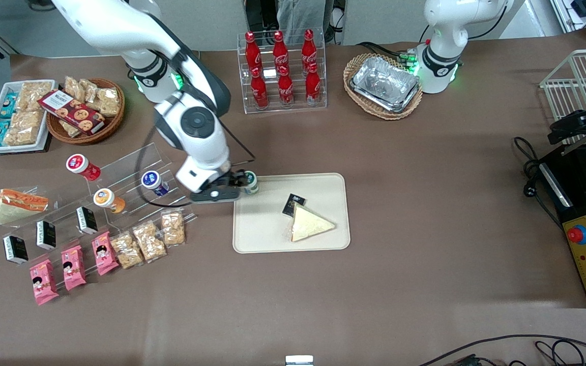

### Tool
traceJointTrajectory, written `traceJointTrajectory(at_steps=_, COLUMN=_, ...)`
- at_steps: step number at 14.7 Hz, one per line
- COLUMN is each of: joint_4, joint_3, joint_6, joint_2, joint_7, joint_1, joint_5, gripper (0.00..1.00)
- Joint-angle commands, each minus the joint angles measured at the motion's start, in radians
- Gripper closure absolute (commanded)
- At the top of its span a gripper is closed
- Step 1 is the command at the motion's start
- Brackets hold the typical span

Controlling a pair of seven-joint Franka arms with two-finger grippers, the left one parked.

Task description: Place green gum on tray

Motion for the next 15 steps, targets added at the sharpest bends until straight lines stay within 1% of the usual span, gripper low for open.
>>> traceJointTrajectory(at_steps=1, joint_4=0.256, joint_3=0.008, joint_6=-0.338, joint_2=-0.007, joint_7=-0.106, joint_1=-0.065, joint_5=0.041, gripper=0.0)
traceJointTrajectory(at_steps=3, joint_4=0.333, joint_3=0.005, joint_6=-0.432, joint_2=-0.043, joint_7=-0.155, joint_1=-0.129, joint_5=0.116, gripper=0.0)
traceJointTrajectory(at_steps=5, joint_4=0.361, joint_3=-0.004, joint_6=-0.475, joint_2=-0.082, joint_7=-0.265, joint_1=-0.223, joint_5=0.17, gripper=0.0)
traceJointTrajectory(at_steps=6, joint_4=0.364, joint_3=-0.051, joint_6=-0.484, joint_2=-0.104, joint_7=-0.317, joint_1=-0.232, joint_5=0.207, gripper=0.0)
traceJointTrajectory(at_steps=7, joint_4=0.364, joint_3=-0.134, joint_6=-0.491, joint_2=-0.139, joint_7=-0.378, joint_1=-0.231, joint_5=0.222, gripper=0.0)
traceJointTrajectory(at_steps=8, joint_4=0.364, joint_3=-0.205, joint_6=-0.495, joint_2=-0.161, joint_7=-0.482, joint_1=-0.228, joint_5=0.232, gripper=0.0)
traceJointTrajectory(at_steps=9, joint_4=0.364, joint_3=-0.246, joint_6=-0.495, joint_2=-0.178, joint_7=-0.567, joint_1=-0.231, joint_5=0.239, gripper=0.0)
traceJointTrajectory(at_steps=11, joint_4=0.364, joint_3=-0.346, joint_6=-0.494, joint_2=-0.193, joint_7=-0.652, joint_1=-0.231, joint_5=0.239, gripper=0.0)
traceJointTrajectory(at_steps=13, joint_4=0.364, joint_3=-0.408, joint_6=-0.489, joint_2=-0.196, joint_7=-0.684, joint_1=-0.229, joint_5=0.244, gripper=0.0)
traceJointTrajectory(at_steps=15, joint_4=0.364, joint_3=-0.431, joint_6=-0.488, joint_2=-0.205, joint_7=-0.703, joint_1=-0.229, joint_5=0.253, gripper=0.0)
